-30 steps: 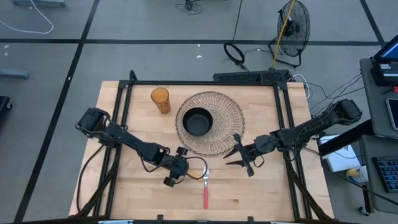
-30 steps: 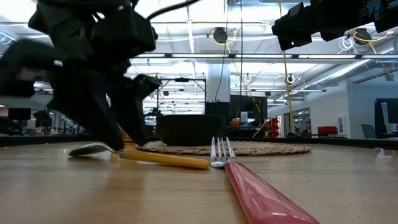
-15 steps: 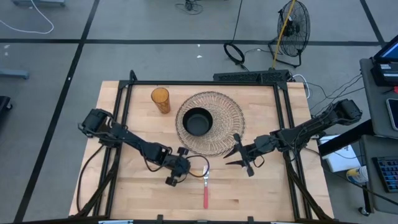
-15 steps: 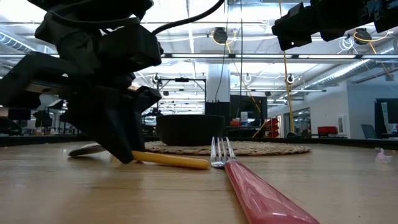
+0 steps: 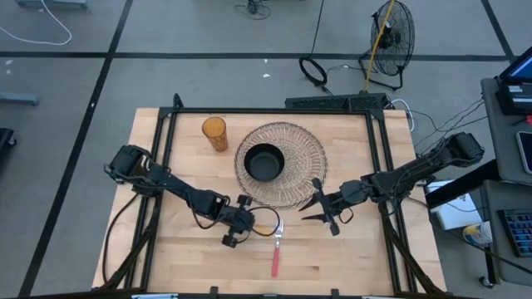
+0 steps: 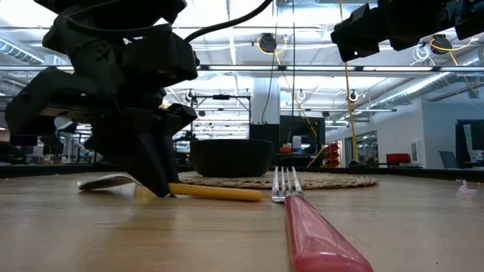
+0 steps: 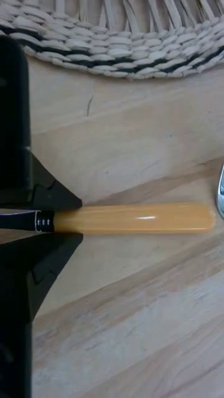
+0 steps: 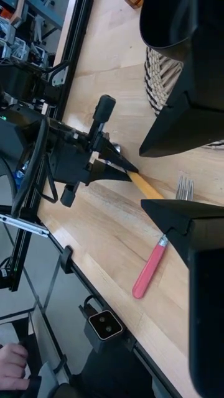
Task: Pick & Place Utensil
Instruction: Put the yellow spoon into the black bowl on the brown mat
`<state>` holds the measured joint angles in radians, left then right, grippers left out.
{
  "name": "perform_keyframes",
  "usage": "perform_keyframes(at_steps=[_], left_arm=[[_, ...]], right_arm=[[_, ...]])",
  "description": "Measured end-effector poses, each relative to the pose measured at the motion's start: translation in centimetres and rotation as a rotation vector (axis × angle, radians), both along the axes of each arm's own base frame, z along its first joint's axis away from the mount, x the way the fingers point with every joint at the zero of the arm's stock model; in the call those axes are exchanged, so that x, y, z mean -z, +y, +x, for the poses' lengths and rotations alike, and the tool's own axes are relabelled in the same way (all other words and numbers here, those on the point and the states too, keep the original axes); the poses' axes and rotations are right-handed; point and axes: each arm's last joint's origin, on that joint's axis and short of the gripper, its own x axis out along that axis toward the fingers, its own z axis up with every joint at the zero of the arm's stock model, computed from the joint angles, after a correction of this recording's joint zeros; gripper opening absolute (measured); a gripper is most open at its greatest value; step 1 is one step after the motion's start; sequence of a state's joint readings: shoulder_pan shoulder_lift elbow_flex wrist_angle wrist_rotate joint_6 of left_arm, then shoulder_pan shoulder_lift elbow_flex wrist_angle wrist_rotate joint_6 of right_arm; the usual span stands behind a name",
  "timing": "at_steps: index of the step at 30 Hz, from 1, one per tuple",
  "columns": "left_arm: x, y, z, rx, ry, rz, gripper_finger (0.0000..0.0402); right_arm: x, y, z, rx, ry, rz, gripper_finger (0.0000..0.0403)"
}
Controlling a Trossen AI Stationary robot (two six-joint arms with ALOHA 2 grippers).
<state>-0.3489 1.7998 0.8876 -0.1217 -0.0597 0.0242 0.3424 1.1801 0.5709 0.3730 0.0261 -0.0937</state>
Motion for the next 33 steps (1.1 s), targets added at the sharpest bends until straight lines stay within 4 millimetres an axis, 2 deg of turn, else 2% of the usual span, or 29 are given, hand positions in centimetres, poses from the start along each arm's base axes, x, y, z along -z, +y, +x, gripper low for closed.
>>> perform_keyframes(at_steps=[22,27,33], left_arm=[[-0.1,-0.01,0.05,0.001,-0.01,-0.005,0.0044],[-0.11,-0.02,0.06,0.001,-0.01,-0.006,0.0054],[-0.13,-0.02,0.05,0.002,-0.011,-0.007,0.0044]], right_arm=[[0.03,0.0,-0.01,0.0,0.003,-0.001,0.0116],[0.03,0.0,-0.01,0.0,0.004,-0.001,0.0116],[0.03,-0.01,-0.01,0.0,0.003,-0.001,0.0116]])
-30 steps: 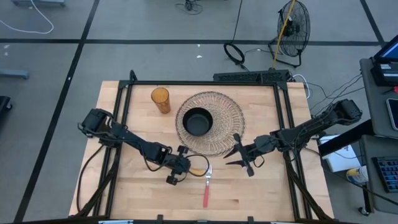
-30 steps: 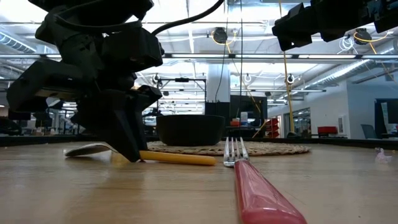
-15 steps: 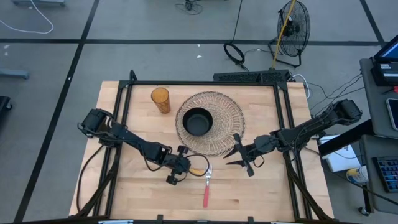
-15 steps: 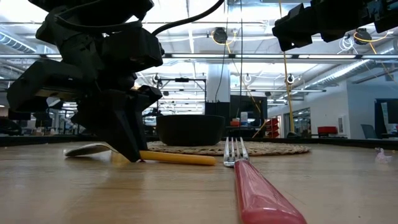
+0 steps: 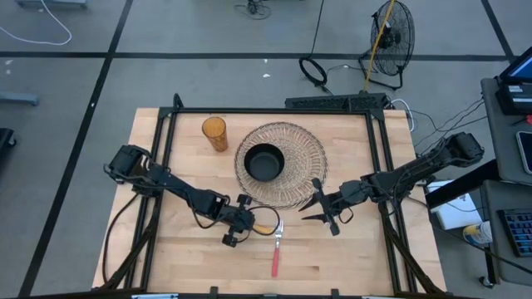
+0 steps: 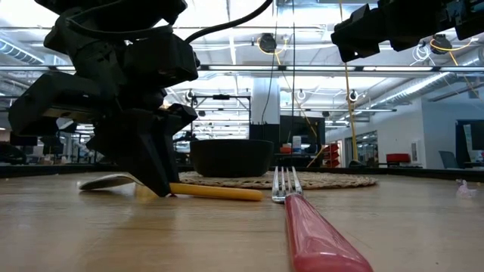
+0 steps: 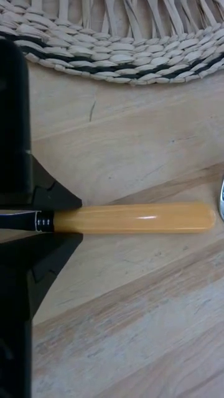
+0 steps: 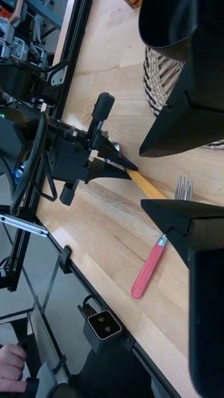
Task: Pick & Place Utensil
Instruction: Put the yellow spoon into the black bowl on the brown mat
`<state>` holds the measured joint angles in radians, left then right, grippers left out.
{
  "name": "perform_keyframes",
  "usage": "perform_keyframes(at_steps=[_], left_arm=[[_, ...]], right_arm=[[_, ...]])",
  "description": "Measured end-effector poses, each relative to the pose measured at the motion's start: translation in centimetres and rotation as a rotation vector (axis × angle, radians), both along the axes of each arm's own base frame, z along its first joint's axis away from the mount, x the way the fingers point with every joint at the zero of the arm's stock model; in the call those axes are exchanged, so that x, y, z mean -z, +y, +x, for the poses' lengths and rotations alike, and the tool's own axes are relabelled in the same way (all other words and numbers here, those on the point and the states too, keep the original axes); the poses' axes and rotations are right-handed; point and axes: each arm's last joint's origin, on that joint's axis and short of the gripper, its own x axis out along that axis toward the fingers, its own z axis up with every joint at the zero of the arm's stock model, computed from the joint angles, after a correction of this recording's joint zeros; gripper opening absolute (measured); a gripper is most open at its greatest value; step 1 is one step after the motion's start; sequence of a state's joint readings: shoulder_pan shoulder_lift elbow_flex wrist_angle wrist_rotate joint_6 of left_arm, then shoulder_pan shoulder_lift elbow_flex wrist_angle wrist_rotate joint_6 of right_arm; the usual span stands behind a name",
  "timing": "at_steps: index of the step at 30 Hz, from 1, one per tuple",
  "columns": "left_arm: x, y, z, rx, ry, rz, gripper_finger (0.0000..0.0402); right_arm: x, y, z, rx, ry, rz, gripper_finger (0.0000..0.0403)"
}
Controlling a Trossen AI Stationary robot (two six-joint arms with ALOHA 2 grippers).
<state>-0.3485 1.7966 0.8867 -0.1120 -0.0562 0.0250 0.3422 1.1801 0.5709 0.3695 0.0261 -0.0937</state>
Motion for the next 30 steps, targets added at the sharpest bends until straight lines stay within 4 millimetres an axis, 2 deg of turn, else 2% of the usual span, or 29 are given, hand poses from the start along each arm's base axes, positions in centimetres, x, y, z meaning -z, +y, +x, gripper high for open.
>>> perform_keyframes(at_steps=[6,13,19,30], left_arm=[[0.0,0.0,0.0,-0.002,-0.001,0.0,0.0057],[-0.7,0.1,-0.2,-0.005,-0.012,0.002,0.0044],[-3.4,0.4,-0.7,-0.03,-0.087,0.016,0.0054],[-9.3,1.4,-2.0,-0.118,-0.33,0.091,0.002]], right_arm=[[0.0,0.0,0.0,0.0,0.0,0.0,0.0116],[0.0,0.0,0.0,0.0,0.001,0.0,0.0116],[0.1,0.0,0.0,0.001,0.006,0.0,0.0116],[0.0,0.0,0.0,0.0,0.006,0.001,0.0116]])
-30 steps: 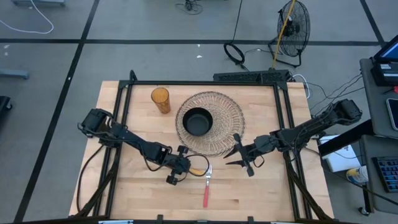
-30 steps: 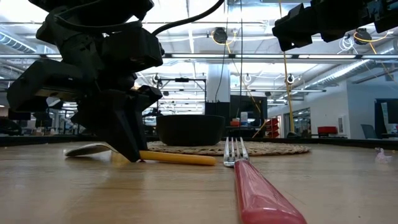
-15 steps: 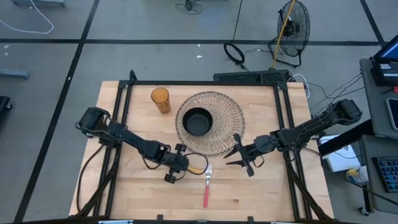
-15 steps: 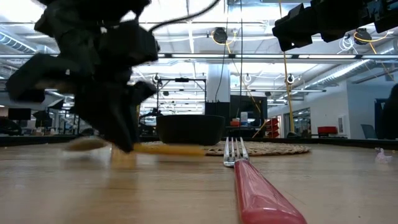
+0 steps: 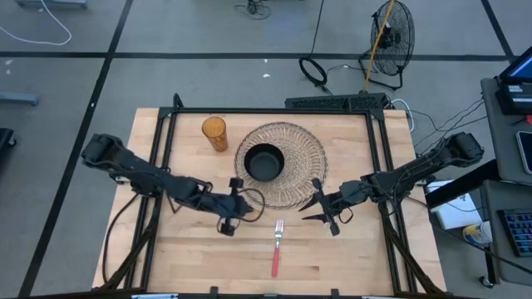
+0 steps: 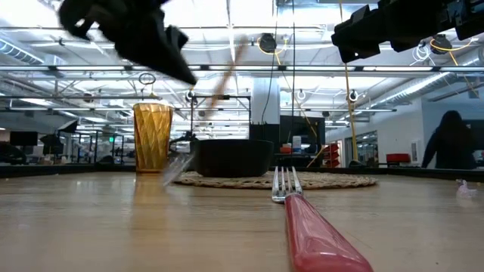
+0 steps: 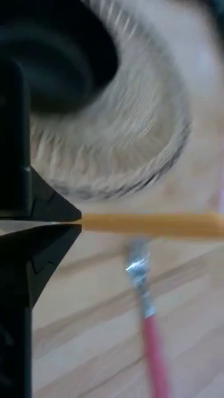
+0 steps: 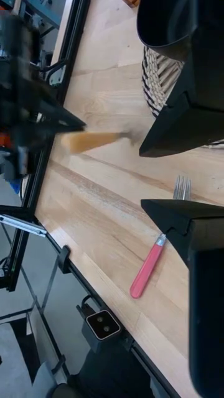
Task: Pick & Place Utensil
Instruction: Put the yellow spoon into the black bowl on the brown mat
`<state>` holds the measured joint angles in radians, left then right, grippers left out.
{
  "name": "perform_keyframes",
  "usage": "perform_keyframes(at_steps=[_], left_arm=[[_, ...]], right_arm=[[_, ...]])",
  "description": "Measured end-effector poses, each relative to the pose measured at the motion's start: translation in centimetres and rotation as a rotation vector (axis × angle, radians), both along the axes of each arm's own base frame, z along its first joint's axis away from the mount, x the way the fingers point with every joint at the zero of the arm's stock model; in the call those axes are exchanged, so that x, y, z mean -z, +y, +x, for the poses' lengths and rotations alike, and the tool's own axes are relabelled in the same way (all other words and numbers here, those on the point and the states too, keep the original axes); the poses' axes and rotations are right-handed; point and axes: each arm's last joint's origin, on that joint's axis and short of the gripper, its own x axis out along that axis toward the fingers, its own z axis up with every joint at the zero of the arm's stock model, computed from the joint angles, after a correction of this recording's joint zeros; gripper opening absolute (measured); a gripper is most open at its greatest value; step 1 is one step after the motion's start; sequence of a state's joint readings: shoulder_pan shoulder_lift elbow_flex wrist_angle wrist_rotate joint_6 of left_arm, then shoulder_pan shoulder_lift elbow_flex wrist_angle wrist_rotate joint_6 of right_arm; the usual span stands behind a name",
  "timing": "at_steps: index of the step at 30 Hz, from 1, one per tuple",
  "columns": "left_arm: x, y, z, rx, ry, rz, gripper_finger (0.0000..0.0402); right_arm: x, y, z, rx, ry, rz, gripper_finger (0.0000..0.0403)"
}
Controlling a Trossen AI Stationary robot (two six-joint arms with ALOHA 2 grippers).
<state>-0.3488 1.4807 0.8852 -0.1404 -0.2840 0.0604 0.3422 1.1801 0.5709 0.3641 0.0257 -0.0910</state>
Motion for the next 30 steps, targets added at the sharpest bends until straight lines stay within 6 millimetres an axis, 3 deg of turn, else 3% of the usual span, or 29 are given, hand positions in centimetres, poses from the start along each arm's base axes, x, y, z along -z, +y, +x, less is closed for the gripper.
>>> perform_keyframes(at_steps=[7,22,30], left_arm=[[-2.0,0.5,-0.3,0.001,-0.095,0.03,0.0009],[1.5,2.2,2.5,-0.029,-0.024,-0.124,0.011],[2.9,2.4,3.5,-0.059,-0.016,-0.216,0.0127]], right_arm=[[0.0,0.0,0.0,0.004,0.006,0.01,0.0116],[0.0,0.0,0.0,0.002,0.006,0.005,0.0116],[0.2,0.0,-0.1,0.002,0.017,-0.004,0.0116]])
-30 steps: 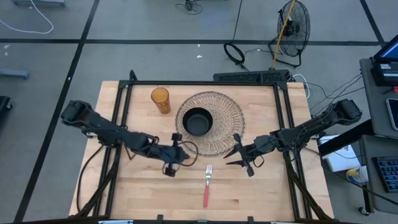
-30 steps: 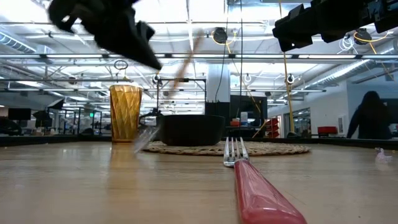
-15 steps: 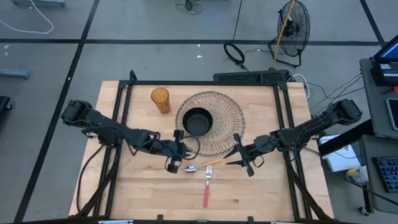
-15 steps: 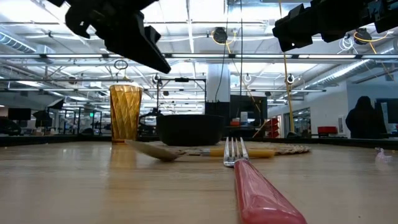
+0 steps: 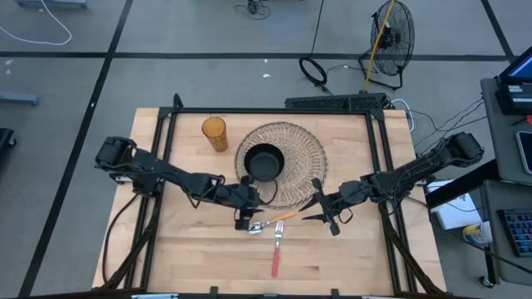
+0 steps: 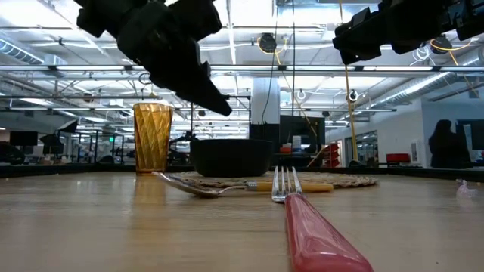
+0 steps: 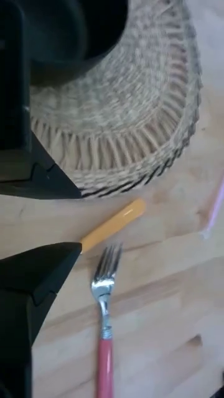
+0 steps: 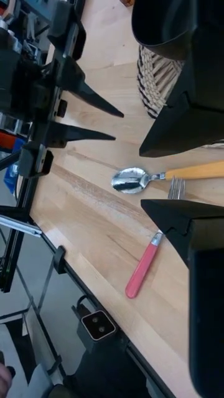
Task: Pick & Place Utensil
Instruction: Put the yellow spoon into the black bowl on the brown mat
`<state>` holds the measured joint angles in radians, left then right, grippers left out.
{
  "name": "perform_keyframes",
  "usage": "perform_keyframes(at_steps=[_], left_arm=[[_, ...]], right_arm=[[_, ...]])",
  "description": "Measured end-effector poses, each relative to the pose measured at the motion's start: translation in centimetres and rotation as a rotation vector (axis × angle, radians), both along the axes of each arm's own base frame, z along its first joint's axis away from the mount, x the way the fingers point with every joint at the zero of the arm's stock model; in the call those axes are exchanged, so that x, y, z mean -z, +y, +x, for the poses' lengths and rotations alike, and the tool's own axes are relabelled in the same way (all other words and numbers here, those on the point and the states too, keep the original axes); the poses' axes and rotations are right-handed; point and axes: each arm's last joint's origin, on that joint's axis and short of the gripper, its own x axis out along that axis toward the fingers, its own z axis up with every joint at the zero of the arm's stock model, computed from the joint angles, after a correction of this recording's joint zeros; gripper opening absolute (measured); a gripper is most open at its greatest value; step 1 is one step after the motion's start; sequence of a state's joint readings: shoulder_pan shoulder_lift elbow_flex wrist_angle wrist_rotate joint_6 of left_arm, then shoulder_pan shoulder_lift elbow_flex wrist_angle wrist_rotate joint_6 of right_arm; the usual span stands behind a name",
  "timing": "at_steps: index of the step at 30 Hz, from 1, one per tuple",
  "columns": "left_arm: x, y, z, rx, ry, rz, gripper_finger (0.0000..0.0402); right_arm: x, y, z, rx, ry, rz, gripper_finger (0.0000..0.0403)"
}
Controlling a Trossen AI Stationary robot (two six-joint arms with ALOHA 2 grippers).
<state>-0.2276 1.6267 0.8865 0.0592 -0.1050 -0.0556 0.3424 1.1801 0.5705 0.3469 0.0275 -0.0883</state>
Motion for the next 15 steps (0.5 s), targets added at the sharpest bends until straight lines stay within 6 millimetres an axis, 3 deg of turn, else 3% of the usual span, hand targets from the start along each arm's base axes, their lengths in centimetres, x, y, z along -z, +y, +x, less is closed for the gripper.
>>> perform_keyframes(at_steps=[15], left_arm=[[0.12,-0.5,0.58,0.029,-0.038,-0.112,0.0124]], right_arm=[[0.12,-0.02,-0.04,0.001,0.012,-0.007,0.0116]])
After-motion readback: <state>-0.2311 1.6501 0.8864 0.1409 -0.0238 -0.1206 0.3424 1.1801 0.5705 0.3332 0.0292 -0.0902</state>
